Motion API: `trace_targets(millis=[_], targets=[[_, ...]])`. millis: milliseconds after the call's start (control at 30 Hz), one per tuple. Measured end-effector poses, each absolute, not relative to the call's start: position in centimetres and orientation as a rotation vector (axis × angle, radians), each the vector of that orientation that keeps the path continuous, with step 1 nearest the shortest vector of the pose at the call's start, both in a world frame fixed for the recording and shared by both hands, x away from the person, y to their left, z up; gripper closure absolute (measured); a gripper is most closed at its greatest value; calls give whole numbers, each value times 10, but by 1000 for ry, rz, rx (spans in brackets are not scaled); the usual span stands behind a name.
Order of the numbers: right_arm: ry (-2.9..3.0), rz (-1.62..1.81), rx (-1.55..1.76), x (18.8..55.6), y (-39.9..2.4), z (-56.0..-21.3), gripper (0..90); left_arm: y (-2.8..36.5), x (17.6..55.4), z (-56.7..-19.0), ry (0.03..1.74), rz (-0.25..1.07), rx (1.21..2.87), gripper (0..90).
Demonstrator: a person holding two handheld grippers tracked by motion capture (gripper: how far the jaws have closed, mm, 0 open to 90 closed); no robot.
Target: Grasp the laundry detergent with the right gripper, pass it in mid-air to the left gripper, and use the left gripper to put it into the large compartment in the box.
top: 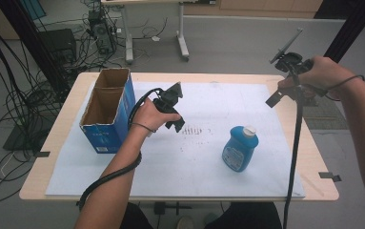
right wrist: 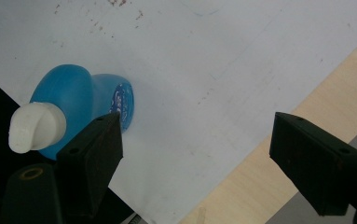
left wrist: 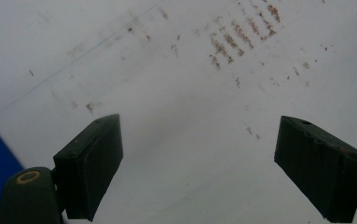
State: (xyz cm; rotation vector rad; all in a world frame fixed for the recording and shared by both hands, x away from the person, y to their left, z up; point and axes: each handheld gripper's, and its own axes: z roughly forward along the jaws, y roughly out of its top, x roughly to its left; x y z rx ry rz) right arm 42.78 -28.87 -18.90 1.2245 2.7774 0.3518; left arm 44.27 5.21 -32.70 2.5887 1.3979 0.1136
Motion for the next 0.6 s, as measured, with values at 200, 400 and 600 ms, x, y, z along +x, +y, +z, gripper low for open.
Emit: trace_targets(millis=[200,400,600], targets=[[2769,360,1241,424,-300,-196,170,55,440,-329,1400,101,2587,156],[2763,370,1248,418,-309,-204,170,57,437,-328,1405,103,2583,156],[2751,387,1261,409,-316,-213,169,60,434,-327,1411,90,2563,136]])
